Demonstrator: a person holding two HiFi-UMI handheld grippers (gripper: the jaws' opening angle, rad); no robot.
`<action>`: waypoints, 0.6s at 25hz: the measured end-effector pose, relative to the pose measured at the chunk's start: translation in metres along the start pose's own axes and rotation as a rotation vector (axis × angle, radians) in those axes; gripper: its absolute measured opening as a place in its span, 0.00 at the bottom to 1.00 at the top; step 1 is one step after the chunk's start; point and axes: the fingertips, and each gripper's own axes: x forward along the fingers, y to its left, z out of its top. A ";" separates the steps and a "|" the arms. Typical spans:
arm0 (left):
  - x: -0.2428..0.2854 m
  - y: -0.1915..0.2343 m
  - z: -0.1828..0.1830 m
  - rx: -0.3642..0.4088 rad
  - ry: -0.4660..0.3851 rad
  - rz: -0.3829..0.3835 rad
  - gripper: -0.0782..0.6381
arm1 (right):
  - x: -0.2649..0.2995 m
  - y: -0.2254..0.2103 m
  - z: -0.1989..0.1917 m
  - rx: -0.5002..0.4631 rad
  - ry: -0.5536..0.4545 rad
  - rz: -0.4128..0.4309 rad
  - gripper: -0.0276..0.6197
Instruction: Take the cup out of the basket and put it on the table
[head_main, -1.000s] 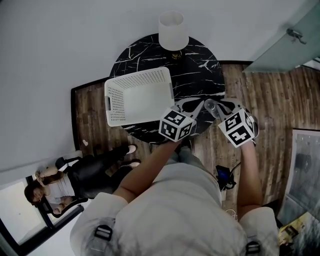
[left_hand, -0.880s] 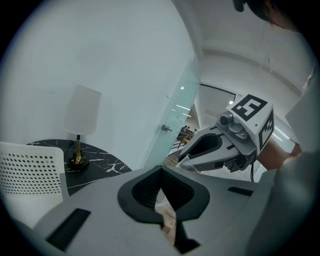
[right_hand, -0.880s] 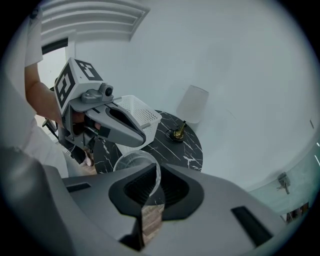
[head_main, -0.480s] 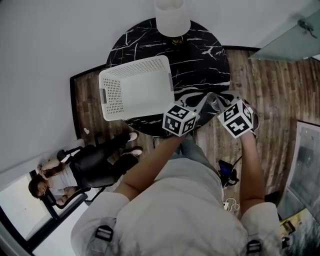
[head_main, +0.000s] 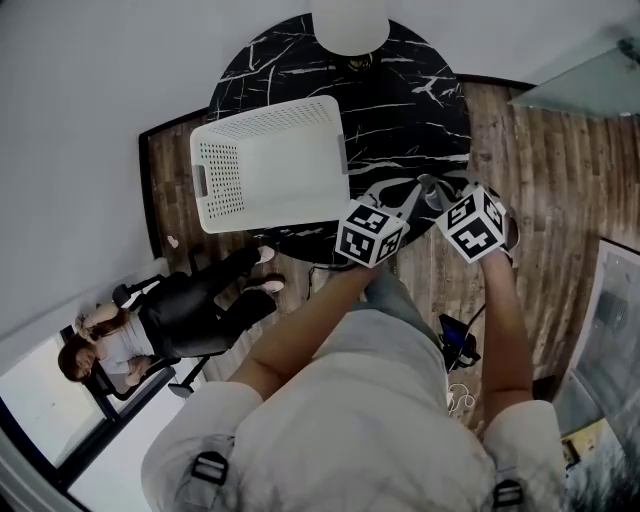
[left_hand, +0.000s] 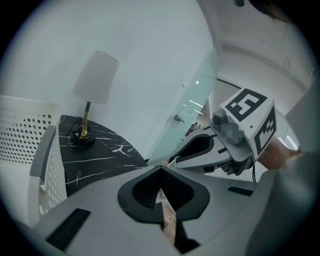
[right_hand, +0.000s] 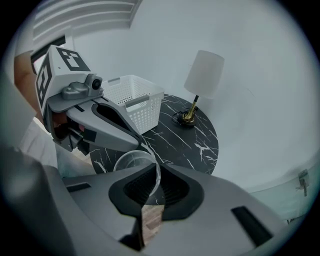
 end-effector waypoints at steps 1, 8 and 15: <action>0.002 0.003 -0.002 -0.001 0.001 0.009 0.12 | 0.004 -0.001 -0.001 0.001 0.004 0.004 0.09; 0.015 0.020 -0.014 -0.015 0.014 0.048 0.12 | 0.032 -0.001 -0.013 0.007 0.038 0.041 0.09; 0.029 0.033 -0.029 -0.027 0.037 0.076 0.12 | 0.057 0.002 -0.026 0.024 0.074 0.077 0.09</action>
